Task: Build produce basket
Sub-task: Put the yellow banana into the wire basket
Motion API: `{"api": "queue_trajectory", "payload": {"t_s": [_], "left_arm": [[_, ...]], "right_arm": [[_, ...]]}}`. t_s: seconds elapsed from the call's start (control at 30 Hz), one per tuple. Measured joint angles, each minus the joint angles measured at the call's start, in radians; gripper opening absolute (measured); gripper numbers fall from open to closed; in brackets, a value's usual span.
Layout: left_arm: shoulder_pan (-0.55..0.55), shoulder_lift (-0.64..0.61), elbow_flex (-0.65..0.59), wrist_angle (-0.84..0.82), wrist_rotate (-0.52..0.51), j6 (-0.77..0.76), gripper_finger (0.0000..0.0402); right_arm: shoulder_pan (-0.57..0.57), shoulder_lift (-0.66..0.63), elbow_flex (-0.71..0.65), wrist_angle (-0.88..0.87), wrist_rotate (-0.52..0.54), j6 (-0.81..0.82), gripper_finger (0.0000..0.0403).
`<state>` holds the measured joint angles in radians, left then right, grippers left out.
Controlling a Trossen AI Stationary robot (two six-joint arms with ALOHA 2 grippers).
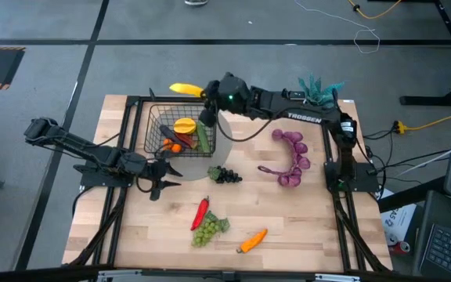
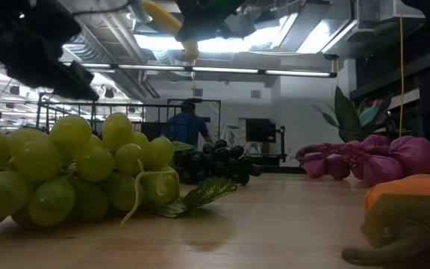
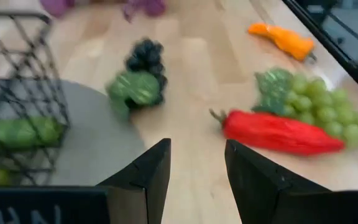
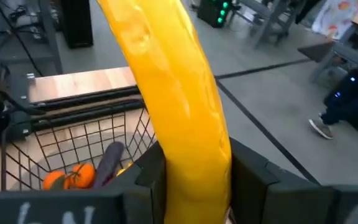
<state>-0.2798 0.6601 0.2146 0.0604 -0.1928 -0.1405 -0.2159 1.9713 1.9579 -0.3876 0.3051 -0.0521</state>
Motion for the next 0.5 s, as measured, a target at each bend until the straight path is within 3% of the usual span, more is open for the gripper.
{"api": "queue_trajectory", "payload": {"t_s": [0.2,0.5], "left_arm": [[0.0,-0.045,0.0,0.017,0.094,0.091,0.0147],[0.0,-0.159,-0.015,0.045,0.125,0.039,0.0147]], "right_arm": [[-0.009,0.017,-0.001,0.033,-0.043,-0.005,0.0123],[-0.008,0.044,-0.001,0.039,-0.092,0.0,0.0123]]}}
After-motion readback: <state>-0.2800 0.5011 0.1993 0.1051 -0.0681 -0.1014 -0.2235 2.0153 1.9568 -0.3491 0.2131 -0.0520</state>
